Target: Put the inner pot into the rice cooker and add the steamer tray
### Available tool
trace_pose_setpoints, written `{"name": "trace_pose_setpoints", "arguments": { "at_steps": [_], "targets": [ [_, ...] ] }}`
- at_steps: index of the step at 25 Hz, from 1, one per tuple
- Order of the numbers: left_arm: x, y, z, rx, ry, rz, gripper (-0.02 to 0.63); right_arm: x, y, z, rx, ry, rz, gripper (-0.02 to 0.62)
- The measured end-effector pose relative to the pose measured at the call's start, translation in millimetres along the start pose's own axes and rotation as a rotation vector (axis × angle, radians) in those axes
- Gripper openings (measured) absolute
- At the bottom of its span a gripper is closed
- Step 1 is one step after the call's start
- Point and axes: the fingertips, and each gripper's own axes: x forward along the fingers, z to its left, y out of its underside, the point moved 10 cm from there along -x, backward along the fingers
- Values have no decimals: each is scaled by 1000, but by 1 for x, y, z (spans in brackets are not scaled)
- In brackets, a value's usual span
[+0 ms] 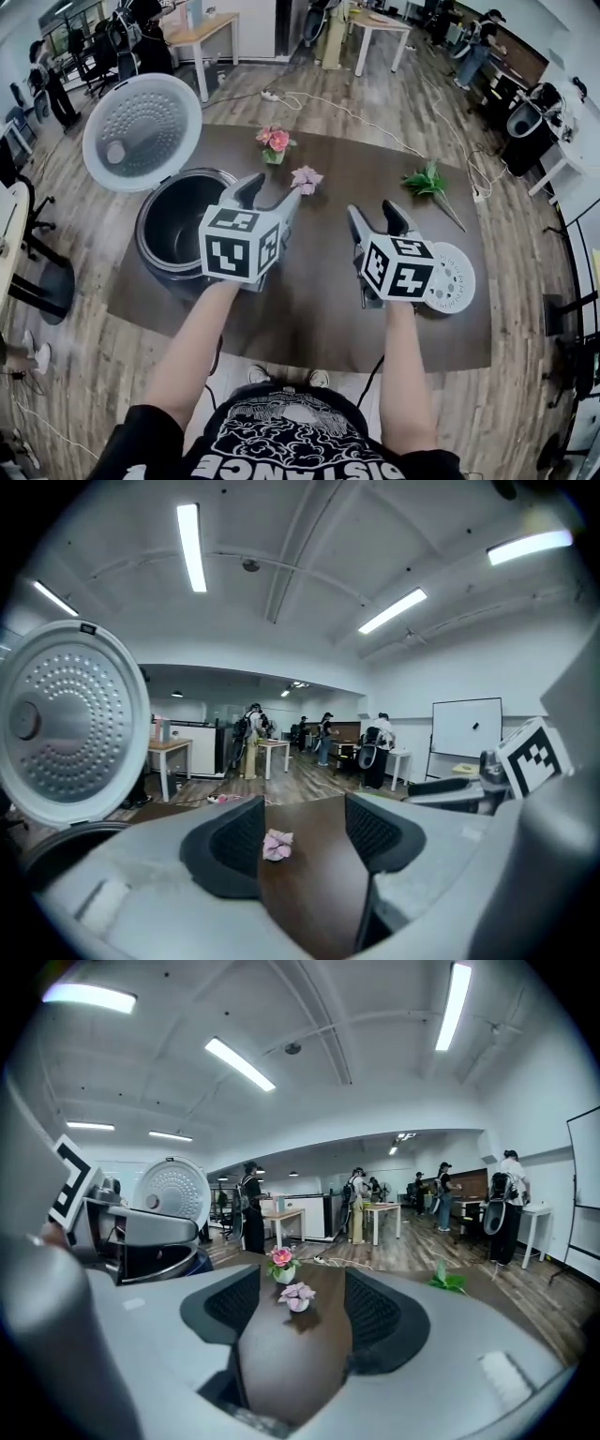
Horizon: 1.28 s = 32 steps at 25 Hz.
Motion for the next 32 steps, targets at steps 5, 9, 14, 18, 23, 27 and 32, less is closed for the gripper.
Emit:
{"name": "trace_pose_setpoints", "arguments": {
  "at_steps": [5,9,14,18,23,27,32],
  "targets": [
    [29,2,-33,25,131,24,270,-36,10,-32,42,127,-4,299],
    [46,6,-58,39,235,45,275,-70,23,-53,87,243,-9,304],
    [60,17,-86,60,345,69,276,-109,44,-66,129,371,-2,315],
    [66,27,-104,72,417,89,284,-133,55,-69,146,445,9,319],
    [71,41,-130,84,515,118,284,-169,68,-72,175,554,19,321],
    [75,47,-151,90,559,131,285,-196,80,-77,196,608,19,321],
    [83,55,-185,105,593,154,285,-220,97,-95,214,639,33,321]
  ]
}}
